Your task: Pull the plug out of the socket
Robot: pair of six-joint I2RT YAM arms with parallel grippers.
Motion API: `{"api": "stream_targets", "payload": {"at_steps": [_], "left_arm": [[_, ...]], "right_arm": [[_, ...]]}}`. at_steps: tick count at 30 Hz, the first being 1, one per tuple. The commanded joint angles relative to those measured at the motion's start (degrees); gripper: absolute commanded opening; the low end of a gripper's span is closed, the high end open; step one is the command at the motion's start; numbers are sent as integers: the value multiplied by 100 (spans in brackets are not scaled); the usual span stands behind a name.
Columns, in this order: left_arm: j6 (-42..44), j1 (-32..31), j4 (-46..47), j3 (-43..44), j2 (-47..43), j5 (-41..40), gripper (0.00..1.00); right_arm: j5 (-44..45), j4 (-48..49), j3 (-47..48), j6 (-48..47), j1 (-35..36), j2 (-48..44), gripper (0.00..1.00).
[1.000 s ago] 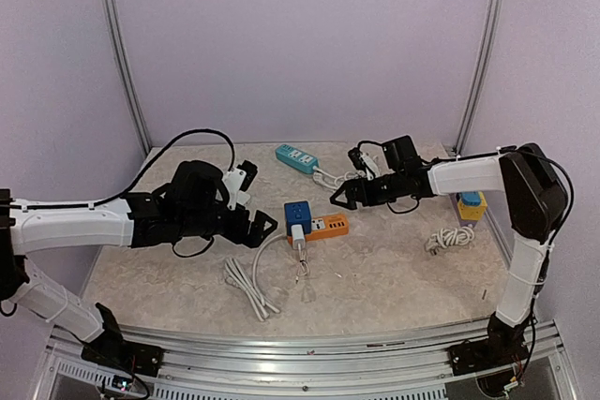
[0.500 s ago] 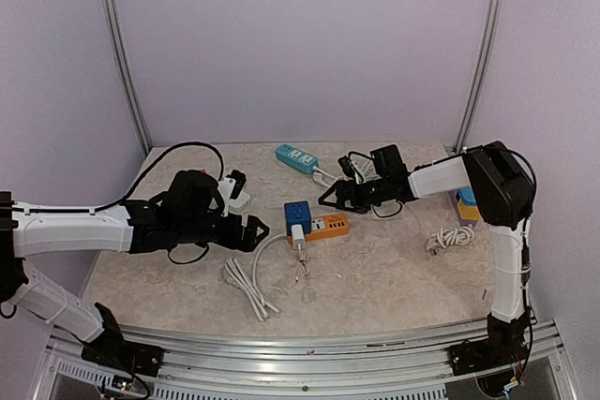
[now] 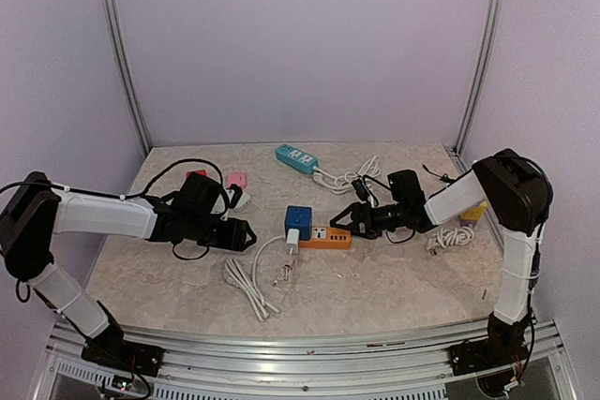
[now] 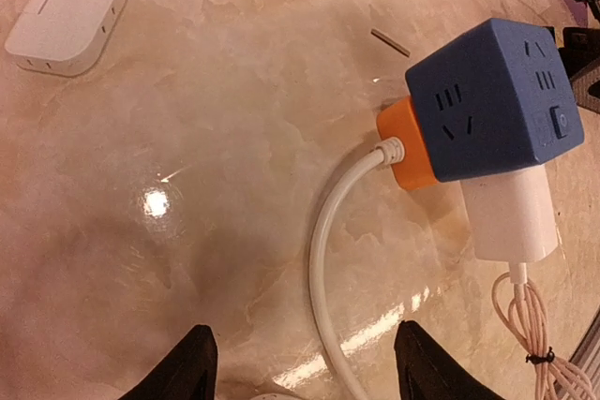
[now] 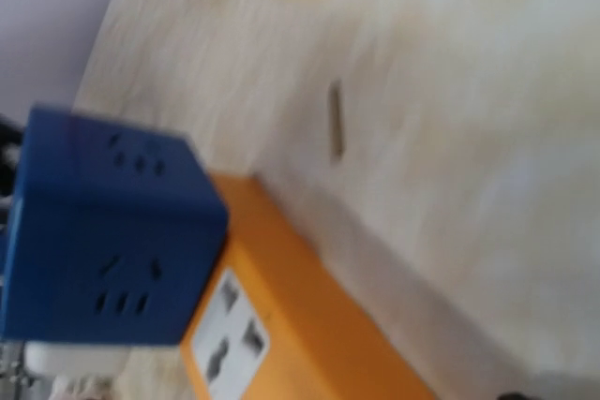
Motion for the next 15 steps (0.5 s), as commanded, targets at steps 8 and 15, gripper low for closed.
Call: {"api": "stream_targets", "payload": {"at_steps": [8,15], "left_arm": [[556,108,134,952,1575,1114,45],[679,117,338,1355,2227,1700,34]], "right_arm": [[-202,1982,-1970,1191,390,-848,89],[-78,3032,-2713,1810,890,-1125,86]]}}
